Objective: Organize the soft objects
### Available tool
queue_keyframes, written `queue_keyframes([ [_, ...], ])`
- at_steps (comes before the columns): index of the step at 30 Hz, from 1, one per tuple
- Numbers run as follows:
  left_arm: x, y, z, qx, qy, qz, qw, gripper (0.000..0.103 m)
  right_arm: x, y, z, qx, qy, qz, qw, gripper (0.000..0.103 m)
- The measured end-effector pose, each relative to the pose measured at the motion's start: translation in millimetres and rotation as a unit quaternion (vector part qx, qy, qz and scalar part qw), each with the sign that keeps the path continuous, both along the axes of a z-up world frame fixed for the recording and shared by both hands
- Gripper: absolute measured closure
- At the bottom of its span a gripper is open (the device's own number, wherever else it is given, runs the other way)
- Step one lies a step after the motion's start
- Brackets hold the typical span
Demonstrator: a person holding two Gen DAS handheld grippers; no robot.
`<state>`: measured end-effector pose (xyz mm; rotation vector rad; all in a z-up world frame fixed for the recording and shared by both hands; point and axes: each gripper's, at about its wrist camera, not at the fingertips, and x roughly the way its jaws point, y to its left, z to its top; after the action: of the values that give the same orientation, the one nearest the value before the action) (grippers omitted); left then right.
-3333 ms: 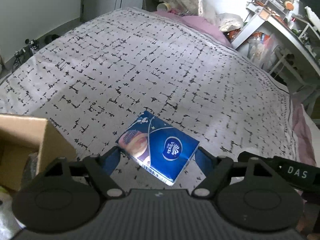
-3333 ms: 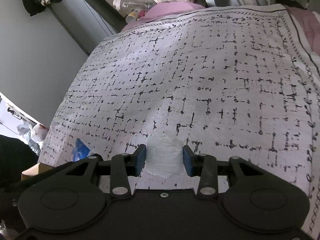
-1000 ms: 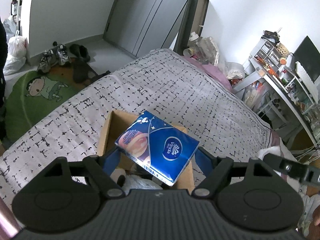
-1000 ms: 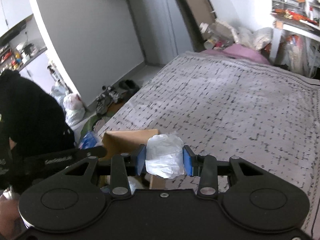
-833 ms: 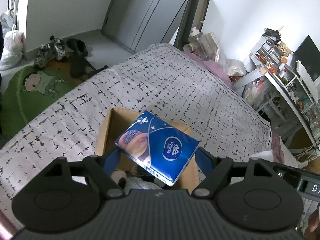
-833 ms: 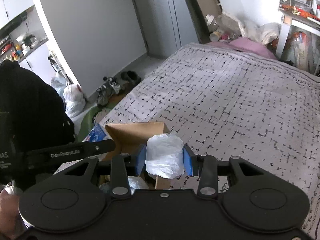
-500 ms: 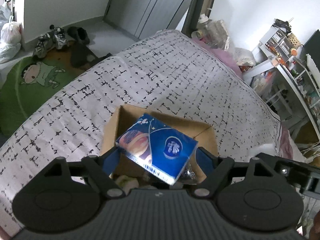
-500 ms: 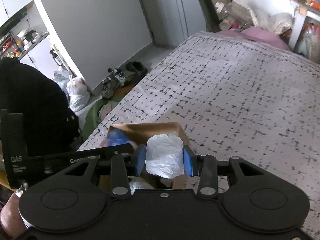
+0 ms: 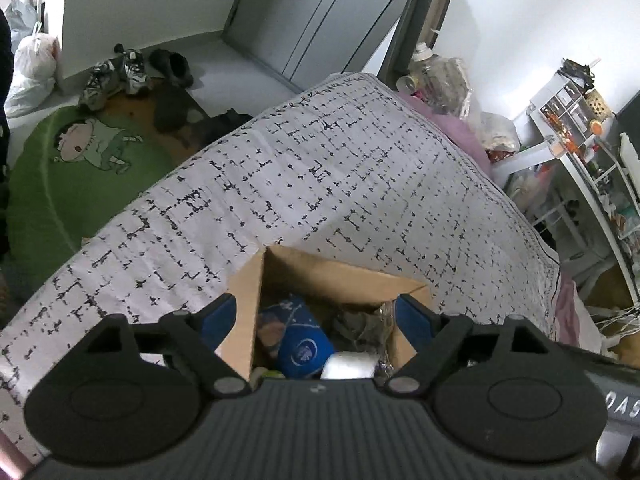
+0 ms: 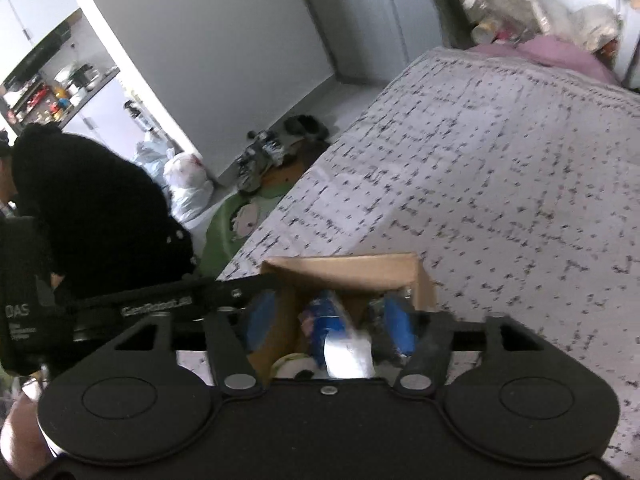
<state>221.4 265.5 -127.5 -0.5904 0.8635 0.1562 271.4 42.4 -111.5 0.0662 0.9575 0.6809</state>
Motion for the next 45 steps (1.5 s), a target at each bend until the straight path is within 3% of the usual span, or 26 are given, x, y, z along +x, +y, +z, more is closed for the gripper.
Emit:
queue_keyframes([
  [4, -8.1, -9.0, 9.2, 0.004, 0.0, 0.002, 1.0, 0.018, -0.7, -19.4, 5.6, 0.008, -0.001, -0.019, 1.0, 0.036],
  [6, -12.4, -14.1, 14.9, 0.008, 0.0, 0.001, 1.0, 0.018, -3.9, -28.8, 7.4, 0.01, 0.001, -0.029, 1.0, 0.028],
  [10, -20.8, -27.2, 26.1, 0.018, 0.01, -0.01, 0.9997, 0.017, -10.2, -41.1, 12.9, 0.009, -0.005, -0.031, 0.999, 0.026],
  [12, -27.0, -33.4, 33.5, 0.022, 0.011, -0.017, 0.9996, 0.017, -14.7, -48.8, 17.5, 0.01, -0.012, -0.037, 0.999, 0.02],
  [17, -45.7, -45.9, 54.7, 0.033, -0.001, -0.018, 0.9993, 0.016, -24.9, -79.4, 27.7, 0.018, -0.024, -0.049, 0.998, 0.011],
  [23, -65.5, -65.0, 78.6, 0.04, -0.016, -0.021, 0.9988, 0.012, -35.6, -122.9, 44.7, 0.038, -0.041, -0.084, 0.995, 0.009],
  [26, -76.9, -77.9, 90.2, 0.043, -0.026, -0.027, 0.9984, 0.012, -45.1, -141.4, 53.5, 0.055, -0.049, -0.091, 0.993, 0.001],
  [38, -122.1, -121.9, 111.2, 0.057, -0.04, -0.038, 0.9968, 0.001, -85.9, -179.9, 65.3, 0.034, -0.06, -0.08, 0.994, 0.0],
  [45, -141.1, -140.0, 119.3, 0.067, -0.048, -0.036, 0.996, 0.001, -106.1, -196.1, 80.7, 0.033, -0.081, -0.083, 0.993, 0.0],
])
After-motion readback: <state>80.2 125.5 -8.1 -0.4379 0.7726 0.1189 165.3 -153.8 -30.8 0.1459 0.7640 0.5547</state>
